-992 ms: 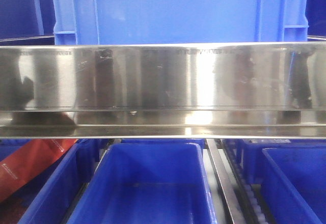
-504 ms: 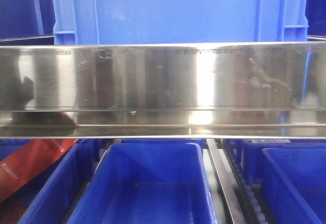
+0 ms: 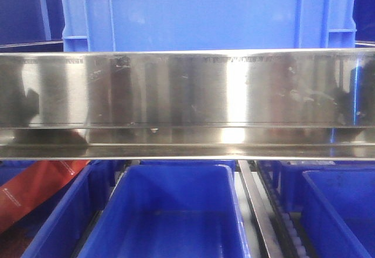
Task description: Place valve from conveyor to right shelf box
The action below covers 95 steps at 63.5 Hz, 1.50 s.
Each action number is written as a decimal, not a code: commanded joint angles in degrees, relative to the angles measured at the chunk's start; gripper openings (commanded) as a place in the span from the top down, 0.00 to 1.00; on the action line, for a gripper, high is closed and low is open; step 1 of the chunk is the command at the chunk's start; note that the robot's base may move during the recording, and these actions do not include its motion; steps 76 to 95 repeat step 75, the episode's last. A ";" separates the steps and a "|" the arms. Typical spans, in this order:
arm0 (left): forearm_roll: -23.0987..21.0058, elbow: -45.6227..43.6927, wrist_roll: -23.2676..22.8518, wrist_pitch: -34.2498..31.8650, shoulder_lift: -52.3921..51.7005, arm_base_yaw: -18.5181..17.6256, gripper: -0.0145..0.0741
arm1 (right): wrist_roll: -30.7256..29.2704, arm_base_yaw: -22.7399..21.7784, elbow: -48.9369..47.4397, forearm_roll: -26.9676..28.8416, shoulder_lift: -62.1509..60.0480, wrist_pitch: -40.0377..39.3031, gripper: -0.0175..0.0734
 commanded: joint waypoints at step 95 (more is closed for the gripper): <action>-0.20 -0.13 -0.29 -1.34 -0.31 0.12 0.96 | 0.22 -0.18 0.14 -0.54 -0.23 -0.44 0.99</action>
